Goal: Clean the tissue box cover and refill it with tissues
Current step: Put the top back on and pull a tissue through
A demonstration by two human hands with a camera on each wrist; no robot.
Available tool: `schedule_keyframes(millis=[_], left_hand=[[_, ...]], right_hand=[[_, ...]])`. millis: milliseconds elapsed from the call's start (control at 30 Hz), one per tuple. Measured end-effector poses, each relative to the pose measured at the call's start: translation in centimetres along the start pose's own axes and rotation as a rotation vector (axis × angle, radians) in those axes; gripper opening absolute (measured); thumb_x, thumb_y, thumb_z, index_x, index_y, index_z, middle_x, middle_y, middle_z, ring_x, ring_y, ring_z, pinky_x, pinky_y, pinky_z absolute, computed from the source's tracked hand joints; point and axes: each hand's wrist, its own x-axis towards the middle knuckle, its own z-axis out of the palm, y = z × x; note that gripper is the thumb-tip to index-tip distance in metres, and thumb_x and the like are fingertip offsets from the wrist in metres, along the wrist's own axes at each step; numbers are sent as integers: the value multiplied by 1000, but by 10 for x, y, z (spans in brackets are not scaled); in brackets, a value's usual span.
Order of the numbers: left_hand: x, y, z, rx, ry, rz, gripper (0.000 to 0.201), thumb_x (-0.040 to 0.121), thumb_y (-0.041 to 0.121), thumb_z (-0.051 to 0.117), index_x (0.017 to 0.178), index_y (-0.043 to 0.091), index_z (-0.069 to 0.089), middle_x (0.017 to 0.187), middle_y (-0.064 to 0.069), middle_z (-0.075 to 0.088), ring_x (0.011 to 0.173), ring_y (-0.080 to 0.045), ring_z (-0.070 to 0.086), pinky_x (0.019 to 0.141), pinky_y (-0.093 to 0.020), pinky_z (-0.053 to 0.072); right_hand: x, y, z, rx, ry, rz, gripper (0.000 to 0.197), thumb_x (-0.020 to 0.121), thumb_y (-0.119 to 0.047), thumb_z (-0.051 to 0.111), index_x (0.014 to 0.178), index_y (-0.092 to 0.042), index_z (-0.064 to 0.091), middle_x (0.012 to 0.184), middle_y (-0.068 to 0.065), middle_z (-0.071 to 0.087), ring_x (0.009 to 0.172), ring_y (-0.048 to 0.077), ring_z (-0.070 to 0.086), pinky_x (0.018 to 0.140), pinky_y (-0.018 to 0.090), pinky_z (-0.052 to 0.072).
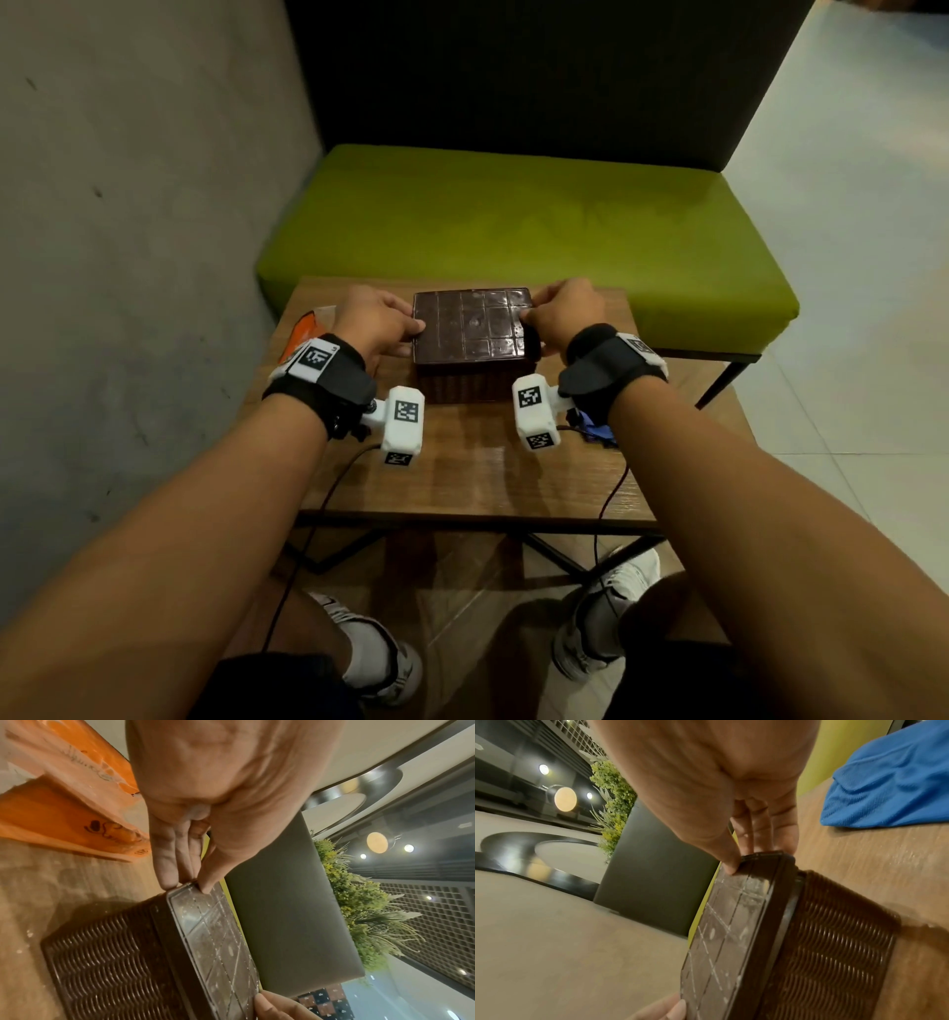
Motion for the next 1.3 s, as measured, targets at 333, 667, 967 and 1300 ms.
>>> schedule_keyframes(millis=[333, 667, 967, 1300], left_hand=[[16, -7, 4, 44, -11, -14, 19, 91, -6, 81, 91, 8, 68, 114, -22, 76, 88, -30, 74, 47, -23, 58], [11, -5, 6, 113, -58, -65, 17, 95, 2, 80, 93, 10, 65, 91, -11, 71, 68, -22, 67, 54, -33, 60], [7, 12, -5, 187, -271, -307, 22, 107, 23, 69, 106, 3, 60, 82, -14, 65, 37, -16, 66, 35, -24, 54], [-16, -16, -9, -188, -186, -154, 9, 104, 16, 67, 109, 9, 71, 106, -23, 75, 79, -32, 76, 65, -38, 67]], right_hand=[[16, 7, 17, -124, 52, -15, 9, 94, -6, 76, 86, -7, 73, 99, 19, 77, 90, 36, 76, 81, 49, 67], [19, 7, 13, -173, -20, 34, 22, 92, -17, 82, 100, 1, 74, 100, 19, 76, 92, 36, 76, 80, 51, 67], [23, 0, -12, 38, -357, 165, 23, 102, -4, 64, 83, -15, 56, 89, 6, 62, 39, 4, 65, 41, 17, 51], [-21, 10, 4, 456, 5, 32, 9, 99, 2, 63, 98, -6, 67, 104, 24, 76, 65, 33, 75, 74, 50, 67]])
